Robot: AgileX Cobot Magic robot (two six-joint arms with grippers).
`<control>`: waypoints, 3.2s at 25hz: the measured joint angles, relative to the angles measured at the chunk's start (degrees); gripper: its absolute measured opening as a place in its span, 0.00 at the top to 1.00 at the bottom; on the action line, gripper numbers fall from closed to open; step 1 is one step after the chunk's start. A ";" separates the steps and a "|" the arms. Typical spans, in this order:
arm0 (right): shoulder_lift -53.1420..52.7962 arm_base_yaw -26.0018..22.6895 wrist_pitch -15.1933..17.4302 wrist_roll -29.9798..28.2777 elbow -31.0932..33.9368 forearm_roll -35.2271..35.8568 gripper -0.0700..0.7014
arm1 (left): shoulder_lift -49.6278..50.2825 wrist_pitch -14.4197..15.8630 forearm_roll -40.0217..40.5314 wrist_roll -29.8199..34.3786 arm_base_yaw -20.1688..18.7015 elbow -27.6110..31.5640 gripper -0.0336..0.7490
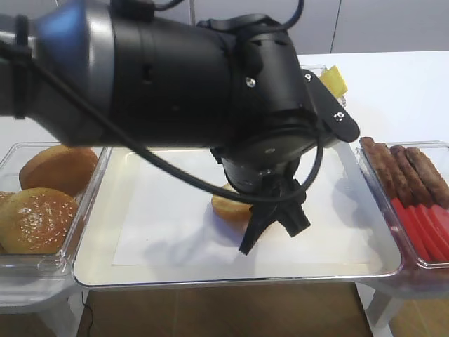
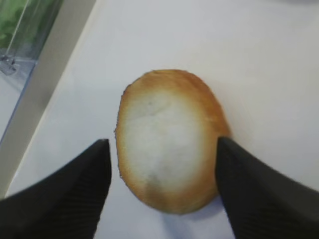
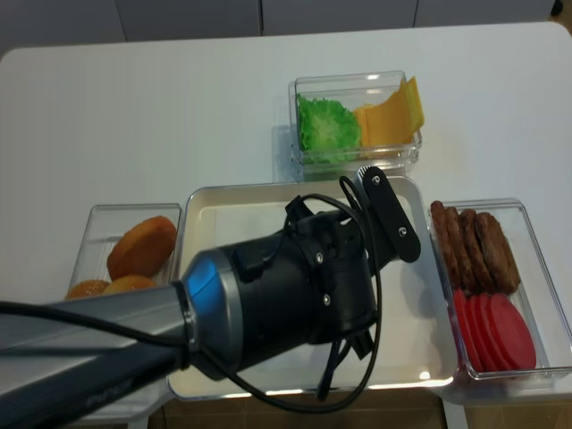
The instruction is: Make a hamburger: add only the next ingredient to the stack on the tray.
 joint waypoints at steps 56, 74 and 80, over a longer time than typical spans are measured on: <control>0.00 0.00 0.00 0.00 0.00 0.00 0.45 | -48.63 14.71 -37.01 25.35 59.75 28.41 0.39; 0.00 0.00 0.00 0.00 0.00 0.00 0.45 | -91.76 20.76 -34.79 21.05 59.70 42.61 0.39; 0.00 0.00 0.00 0.00 0.00 0.00 0.45 | -99.63 21.20 -34.11 21.05 59.70 46.42 0.39</control>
